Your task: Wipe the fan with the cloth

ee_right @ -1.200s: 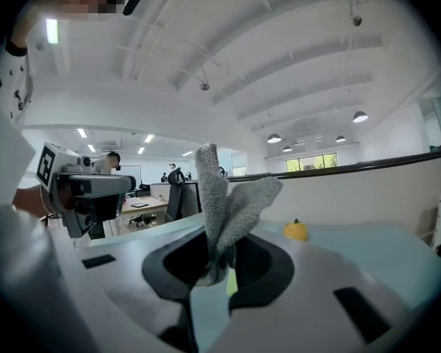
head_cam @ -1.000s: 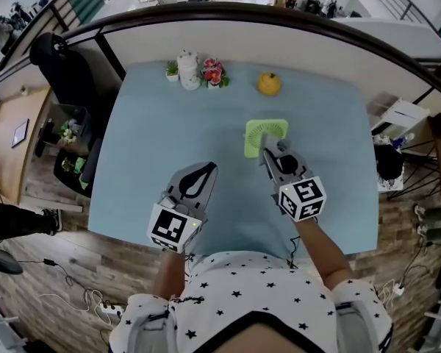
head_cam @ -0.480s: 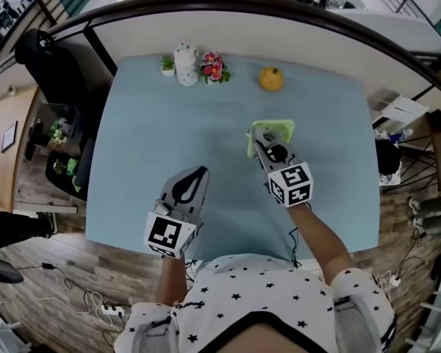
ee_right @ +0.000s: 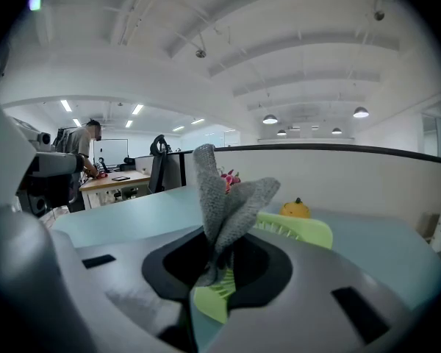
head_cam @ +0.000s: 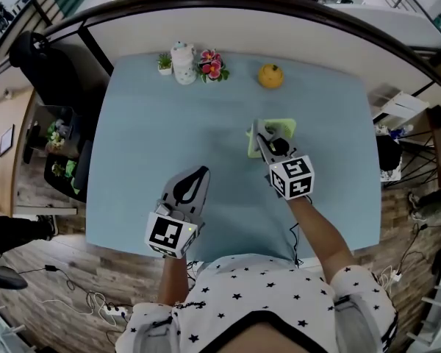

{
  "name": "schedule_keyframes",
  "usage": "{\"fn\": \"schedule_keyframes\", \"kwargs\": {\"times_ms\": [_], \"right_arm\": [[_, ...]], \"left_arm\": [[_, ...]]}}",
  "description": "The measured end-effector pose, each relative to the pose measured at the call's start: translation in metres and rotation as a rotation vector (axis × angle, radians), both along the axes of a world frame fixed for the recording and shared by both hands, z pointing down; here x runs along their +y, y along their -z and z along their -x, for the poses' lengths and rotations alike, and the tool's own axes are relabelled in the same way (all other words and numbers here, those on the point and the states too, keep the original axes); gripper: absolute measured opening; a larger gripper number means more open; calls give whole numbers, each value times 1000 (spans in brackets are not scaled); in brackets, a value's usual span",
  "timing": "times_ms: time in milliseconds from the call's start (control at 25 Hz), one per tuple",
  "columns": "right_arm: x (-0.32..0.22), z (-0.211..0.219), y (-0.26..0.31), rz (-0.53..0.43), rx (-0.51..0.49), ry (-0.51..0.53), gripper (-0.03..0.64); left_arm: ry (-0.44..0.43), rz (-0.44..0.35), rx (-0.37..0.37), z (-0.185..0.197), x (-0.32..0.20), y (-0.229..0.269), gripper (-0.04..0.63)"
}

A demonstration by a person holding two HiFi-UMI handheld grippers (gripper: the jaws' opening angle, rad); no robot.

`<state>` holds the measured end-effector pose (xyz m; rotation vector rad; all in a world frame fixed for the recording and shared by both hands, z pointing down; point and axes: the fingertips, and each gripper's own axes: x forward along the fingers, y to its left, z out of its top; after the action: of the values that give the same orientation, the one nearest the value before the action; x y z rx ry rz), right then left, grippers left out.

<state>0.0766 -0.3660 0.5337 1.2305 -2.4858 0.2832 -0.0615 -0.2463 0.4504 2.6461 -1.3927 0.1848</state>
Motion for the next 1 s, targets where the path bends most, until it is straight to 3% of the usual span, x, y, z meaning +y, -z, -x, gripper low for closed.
{"fn": "schedule_keyframes", "kwargs": {"times_ms": [680,1000], "right_arm": [[-15,-103,2,-7,23,-242,61],[-14,-113,-4,10,17,-273,61]], "left_arm": [[-26,1,-3,-7,0,-1,34],[-32,2,-1,-10,1,-1,34]]}}
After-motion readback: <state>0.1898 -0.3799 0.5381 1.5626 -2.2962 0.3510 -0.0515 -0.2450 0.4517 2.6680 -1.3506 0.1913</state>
